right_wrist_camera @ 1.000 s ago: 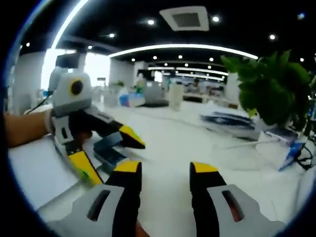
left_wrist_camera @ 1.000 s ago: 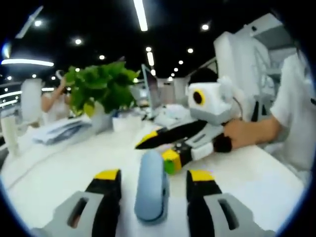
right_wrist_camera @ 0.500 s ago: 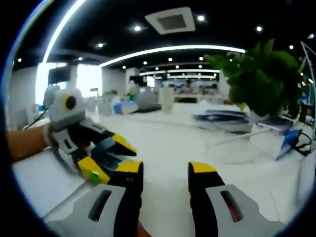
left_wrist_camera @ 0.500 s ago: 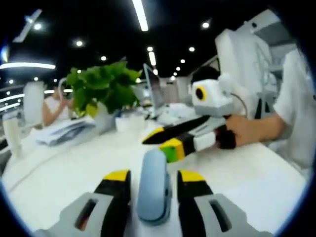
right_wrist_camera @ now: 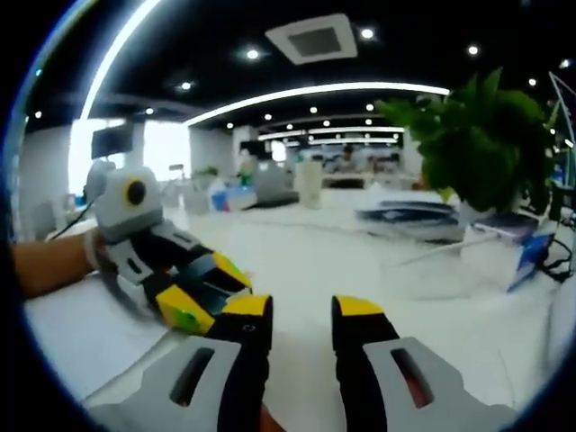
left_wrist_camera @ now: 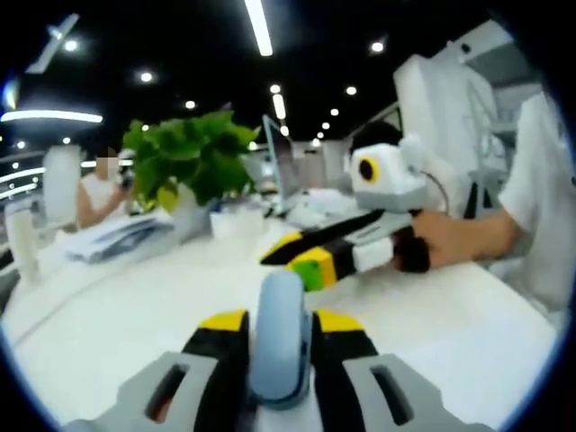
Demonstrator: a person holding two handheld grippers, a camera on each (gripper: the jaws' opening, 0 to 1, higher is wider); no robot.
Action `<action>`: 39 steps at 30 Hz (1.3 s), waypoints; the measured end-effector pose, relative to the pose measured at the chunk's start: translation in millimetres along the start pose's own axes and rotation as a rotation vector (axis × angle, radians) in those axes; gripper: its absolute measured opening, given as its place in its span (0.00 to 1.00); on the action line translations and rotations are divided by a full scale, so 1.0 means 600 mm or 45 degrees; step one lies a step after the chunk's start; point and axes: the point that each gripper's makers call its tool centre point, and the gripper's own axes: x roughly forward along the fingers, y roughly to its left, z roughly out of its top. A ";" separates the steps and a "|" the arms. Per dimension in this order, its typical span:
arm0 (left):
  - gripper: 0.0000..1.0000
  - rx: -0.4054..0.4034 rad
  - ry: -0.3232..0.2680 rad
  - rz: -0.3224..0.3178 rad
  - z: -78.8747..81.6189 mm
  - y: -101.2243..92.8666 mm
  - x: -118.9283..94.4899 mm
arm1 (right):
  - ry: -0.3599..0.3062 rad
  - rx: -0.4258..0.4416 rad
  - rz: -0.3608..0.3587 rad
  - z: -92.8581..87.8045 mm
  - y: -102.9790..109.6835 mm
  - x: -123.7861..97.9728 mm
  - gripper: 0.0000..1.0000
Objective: Pick up the paper insert the paper into the punch align the paper edges press the punch to punch holes
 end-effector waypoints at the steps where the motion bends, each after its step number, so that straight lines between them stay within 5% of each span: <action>1: 0.28 0.000 0.000 0.000 0.000 0.000 0.000 | -0.004 -0.005 0.002 0.001 0.001 0.000 0.28; 9: 0.27 -0.008 -0.003 0.003 0.000 -0.004 -0.002 | -0.047 -0.034 0.052 0.019 0.019 -0.001 0.19; 14: 0.26 -0.010 -0.006 0.004 0.000 -0.007 -0.003 | -0.171 -0.127 0.136 0.073 0.070 0.000 0.05; 18: 0.26 -0.008 -0.005 0.004 0.000 -0.007 -0.002 | -0.153 -0.178 0.131 0.095 0.111 0.013 0.05; 29: 0.25 -0.012 -0.003 0.000 -0.001 -0.010 -0.002 | -0.040 -0.358 0.066 0.068 0.129 0.032 0.04; 35: 0.25 -0.013 -0.003 -0.002 0.000 -0.011 -0.002 | -0.025 -0.366 0.025 0.058 0.122 0.031 0.04; 39: 0.25 -0.011 0.000 -0.004 -0.001 -0.013 -0.002 | -0.004 -0.277 0.036 0.055 0.116 0.031 0.03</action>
